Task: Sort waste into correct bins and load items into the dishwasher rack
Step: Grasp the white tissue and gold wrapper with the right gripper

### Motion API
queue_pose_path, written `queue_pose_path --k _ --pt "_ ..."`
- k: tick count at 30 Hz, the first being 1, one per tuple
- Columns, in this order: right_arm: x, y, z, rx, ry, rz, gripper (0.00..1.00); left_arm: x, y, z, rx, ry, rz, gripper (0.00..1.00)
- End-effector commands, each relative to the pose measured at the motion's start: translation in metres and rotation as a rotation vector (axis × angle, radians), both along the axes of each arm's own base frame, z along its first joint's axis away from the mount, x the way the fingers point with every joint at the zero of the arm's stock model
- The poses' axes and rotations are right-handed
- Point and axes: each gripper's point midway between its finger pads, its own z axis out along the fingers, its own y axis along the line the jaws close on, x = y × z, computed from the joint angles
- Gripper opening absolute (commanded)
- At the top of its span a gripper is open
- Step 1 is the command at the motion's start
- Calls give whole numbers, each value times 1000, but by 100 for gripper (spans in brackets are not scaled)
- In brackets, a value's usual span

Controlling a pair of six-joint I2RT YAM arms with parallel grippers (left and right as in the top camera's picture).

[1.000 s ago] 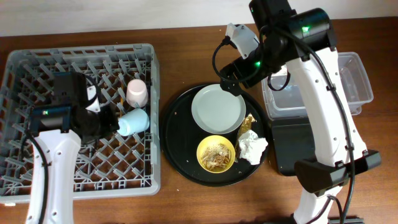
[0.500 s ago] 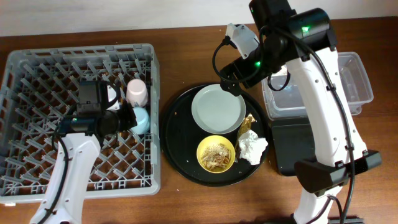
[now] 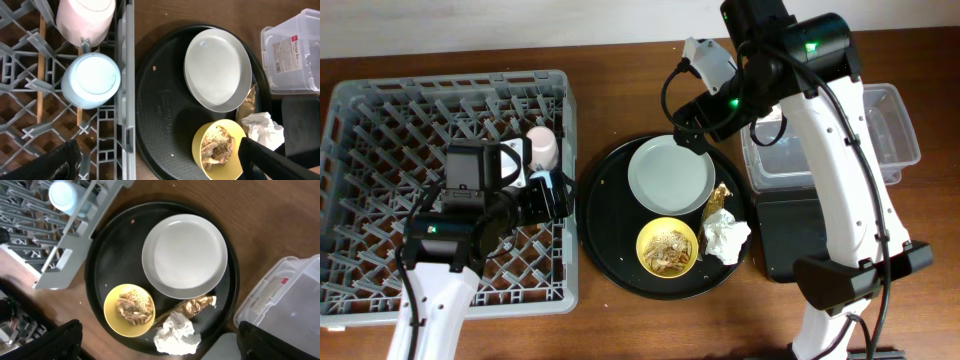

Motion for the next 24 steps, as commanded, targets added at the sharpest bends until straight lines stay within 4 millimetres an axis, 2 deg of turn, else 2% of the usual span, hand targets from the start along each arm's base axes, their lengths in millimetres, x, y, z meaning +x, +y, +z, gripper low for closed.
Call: queue_pose_path --k 1,2,5,6,7,8,9,11,12,14,17,18,20,22,24 --pt "-10 12 15 116 48 -64 99 1 -2 4 -3 -11 -14 99" --pt "-10 12 15 127 69 -111 97 1 -2 5 -4 -11 -14 99" --pt "-12 14 9 132 115 -169 72 1 -2 4 -3 -10 -14 99" --pt "-16 16 -1 116 151 -164 64 1 -2 5 -4 -12 -14 99" --pt "-20 8 -25 42 215 -213 58 1 -2 4 -3 -10 -14 99" --pt "-19 -16 -51 -92 254 -325 57 1 -2 5 -4 -11 -14 99" --pt "-26 -26 -71 -138 321 -369 57 1 -2 4 -3 -10 -14 99" --pt "-45 -34 -99 -199 432 -383 70 1 -2 5 -4 -11 -14 99" --pt "-50 -50 -111 -283 450 -461 75 1 -2 4 -3 -11 -14 99" --pt "-58 -74 -125 -415 454 -596 78 1 -2 5 -4 -11 -14 99" --pt "-74 -84 -135 -462 487 -642 79 1 -2 4 -3 -11 -14 99" --pt "-77 -87 -144 -464 481 -690 80 1 -2 4 -3 -10 -14 99" --pt "-87 -90 -175 -468 512 -837 82 1 -2 5 -4 -11 -14 99" --pt "-94 -90 -215 -463 529 -893 82 1 -2 5 -4 -11 -14 99" --pt "-98 -71 -253 -363 548 -852 82 1 -2 4 -3 -11 -14 99"
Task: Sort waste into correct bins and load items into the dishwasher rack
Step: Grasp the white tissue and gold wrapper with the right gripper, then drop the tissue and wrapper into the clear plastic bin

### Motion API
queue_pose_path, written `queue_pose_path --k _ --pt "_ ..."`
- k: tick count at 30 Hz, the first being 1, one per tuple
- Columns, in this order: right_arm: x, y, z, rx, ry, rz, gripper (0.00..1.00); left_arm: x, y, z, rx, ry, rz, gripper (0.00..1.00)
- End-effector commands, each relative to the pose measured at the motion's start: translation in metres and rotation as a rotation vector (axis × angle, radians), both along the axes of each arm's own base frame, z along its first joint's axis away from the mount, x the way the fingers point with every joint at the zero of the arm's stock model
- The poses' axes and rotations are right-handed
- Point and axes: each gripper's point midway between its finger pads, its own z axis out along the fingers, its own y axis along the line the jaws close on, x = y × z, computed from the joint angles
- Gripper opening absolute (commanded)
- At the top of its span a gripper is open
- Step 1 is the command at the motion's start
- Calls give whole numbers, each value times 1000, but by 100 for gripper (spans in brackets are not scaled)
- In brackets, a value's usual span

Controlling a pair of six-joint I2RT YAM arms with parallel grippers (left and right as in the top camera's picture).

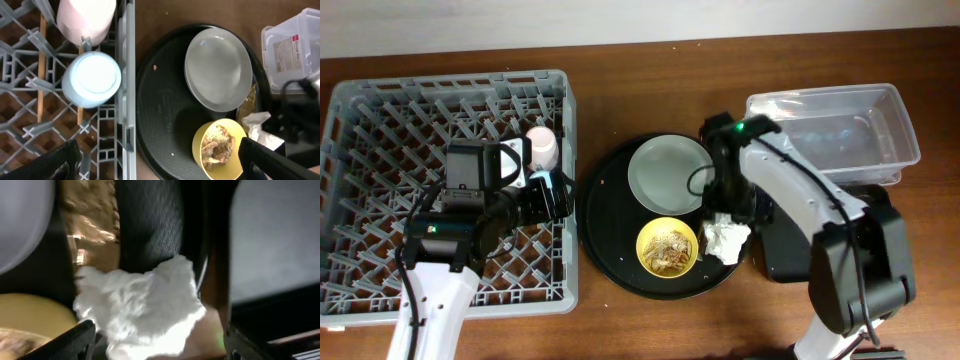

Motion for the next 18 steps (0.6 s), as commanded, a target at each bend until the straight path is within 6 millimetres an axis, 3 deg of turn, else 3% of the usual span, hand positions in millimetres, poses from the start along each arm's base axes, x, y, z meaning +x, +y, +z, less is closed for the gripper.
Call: queue_pose_path --k 1,6,10,11,14,16,17,18 --pt "-11 17 -32 67 -13 -6 82 1 -2 4 -3 -13 -13 99" --pt "-14 40 -52 91 -64 75 78 1 -2 5 -3 -13 -13 99" --pt "-12 23 -57 35 -76 61 71 1 -2 4 -3 -13 -13 99" --pt "-11 21 -57 34 -77 52 65 1 -2 5 -4 -13 -14 99" --pt "-7 20 -58 36 -93 49 35 1 -2 4 -3 -13 -13 99" --pt "-8 20 -57 36 -87 53 9 1 -2 4 -3 -12 -13 99" --pt "-8 20 -49 33 -73 69 7 1 -2 4 -3 -13 -13 99" --pt "0 23 -30 48 -80 134 4 1 -2 5 -3 -13 -13 99"
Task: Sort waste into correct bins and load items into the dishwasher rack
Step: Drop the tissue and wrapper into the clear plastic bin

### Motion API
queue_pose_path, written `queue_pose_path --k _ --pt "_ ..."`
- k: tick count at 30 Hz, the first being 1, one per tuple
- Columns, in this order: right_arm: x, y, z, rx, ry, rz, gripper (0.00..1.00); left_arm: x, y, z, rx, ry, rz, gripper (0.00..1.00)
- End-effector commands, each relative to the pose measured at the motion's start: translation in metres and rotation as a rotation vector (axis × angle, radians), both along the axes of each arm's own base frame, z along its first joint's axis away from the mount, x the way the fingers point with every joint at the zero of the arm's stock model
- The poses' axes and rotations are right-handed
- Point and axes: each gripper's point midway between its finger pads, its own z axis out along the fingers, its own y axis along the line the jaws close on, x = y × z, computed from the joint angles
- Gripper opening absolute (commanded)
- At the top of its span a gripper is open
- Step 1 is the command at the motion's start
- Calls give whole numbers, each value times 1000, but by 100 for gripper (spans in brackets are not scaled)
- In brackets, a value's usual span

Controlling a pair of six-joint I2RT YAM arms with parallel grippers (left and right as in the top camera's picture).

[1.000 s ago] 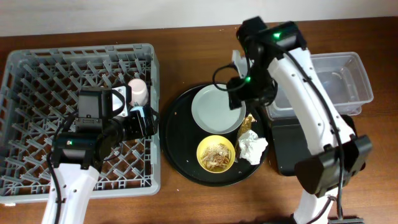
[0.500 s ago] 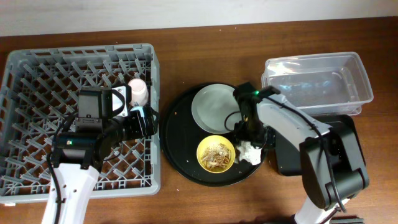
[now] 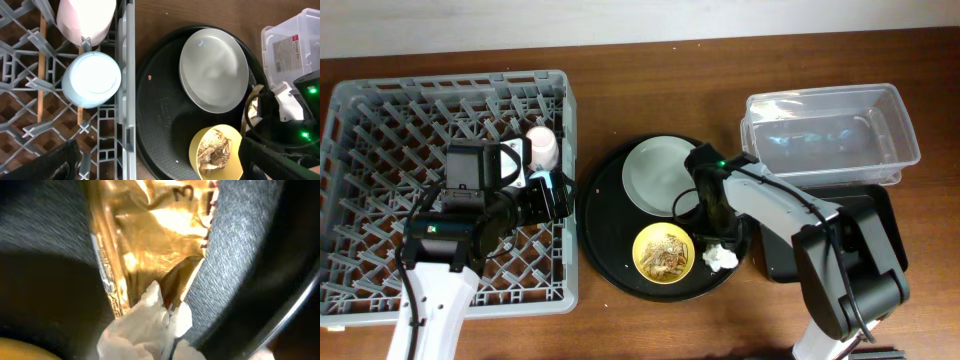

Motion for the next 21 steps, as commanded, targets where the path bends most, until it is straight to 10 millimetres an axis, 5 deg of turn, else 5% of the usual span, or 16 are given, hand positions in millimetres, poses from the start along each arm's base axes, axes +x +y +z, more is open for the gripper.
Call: queue_pose_path --k 1,5,7,9,10,14,16,19,21 --pt "32 7 61 24 -89 129 4 1 -2 5 -3 -13 -13 99" --pt "61 17 138 83 -262 177 4 1 -2 4 -3 -13 -13 99" --pt "82 -10 160 84 -343 88 4 1 -2 4 -3 -13 -13 99" --pt "117 -62 165 74 -439 -81 4 1 -2 4 -3 -13 -13 99" --pt "140 -105 168 65 -516 -204 4 1 -2 4 -3 -13 -13 99" --pt "162 -195 147 13 -559 -411 17 1 -2 4 -3 -13 -13 99" --pt "171 -199 136 9 -560 -412 94 1 -2 5 -3 -13 -13 99" --pt "182 -190 152 42 -604 -207 99 1 -2 4 -3 -13 -13 99" --pt "169 -140 203 286 -623 -31 99 1 -2 5 -3 -13 -13 99"
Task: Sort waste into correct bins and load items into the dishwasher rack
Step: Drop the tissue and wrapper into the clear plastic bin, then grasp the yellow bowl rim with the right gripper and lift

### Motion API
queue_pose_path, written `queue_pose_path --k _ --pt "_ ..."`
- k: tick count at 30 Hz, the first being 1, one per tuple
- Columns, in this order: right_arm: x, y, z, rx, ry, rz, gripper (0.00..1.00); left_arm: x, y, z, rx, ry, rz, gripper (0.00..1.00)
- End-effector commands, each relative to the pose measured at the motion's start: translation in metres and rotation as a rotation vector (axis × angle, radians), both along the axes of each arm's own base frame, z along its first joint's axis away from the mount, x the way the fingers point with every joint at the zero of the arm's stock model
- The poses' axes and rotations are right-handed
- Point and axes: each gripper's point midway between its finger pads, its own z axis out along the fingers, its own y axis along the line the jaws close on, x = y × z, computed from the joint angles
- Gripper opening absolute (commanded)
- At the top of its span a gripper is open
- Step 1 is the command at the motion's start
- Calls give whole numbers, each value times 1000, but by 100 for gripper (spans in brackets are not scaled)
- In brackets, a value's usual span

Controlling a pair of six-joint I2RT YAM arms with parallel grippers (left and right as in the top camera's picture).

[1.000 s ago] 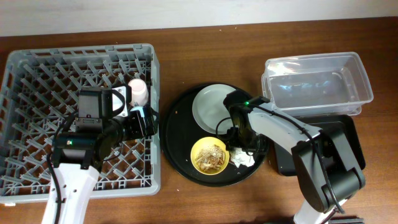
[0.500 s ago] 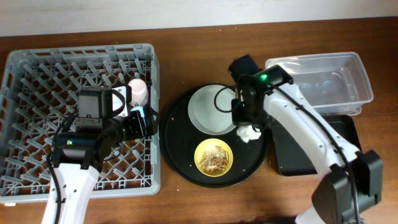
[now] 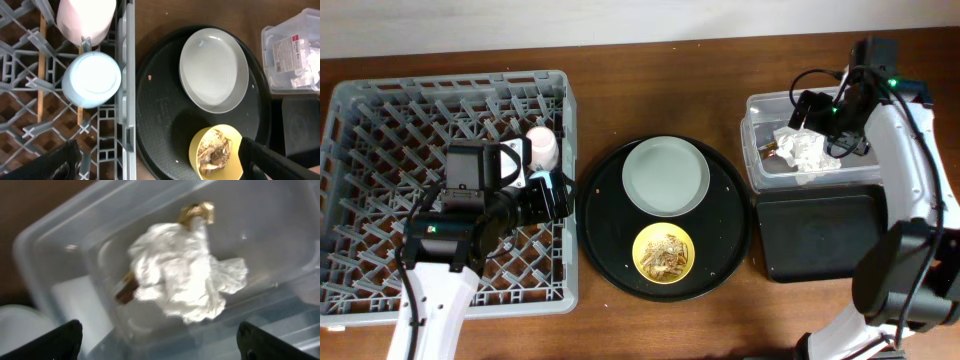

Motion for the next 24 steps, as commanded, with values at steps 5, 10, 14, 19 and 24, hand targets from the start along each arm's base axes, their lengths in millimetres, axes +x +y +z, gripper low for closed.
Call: queue_pose_path --k 5,10,14,19,24 --pt "-99 168 87 339 99 678 93 1 -2 4 -4 -13 -13 99" --pt "-174 284 17 340 312 977 62 2 -2 5 -4 -14 -13 99" --pt "-216 334 -62 310 302 1125 62 1 -2 5 -4 -14 -13 99" --pt "-202 335 -110 57 201 1068 60 2 -2 5 -4 -14 -13 99" --pt "-202 341 -111 86 187 1029 30 1 -2 4 -4 -13 -13 99"
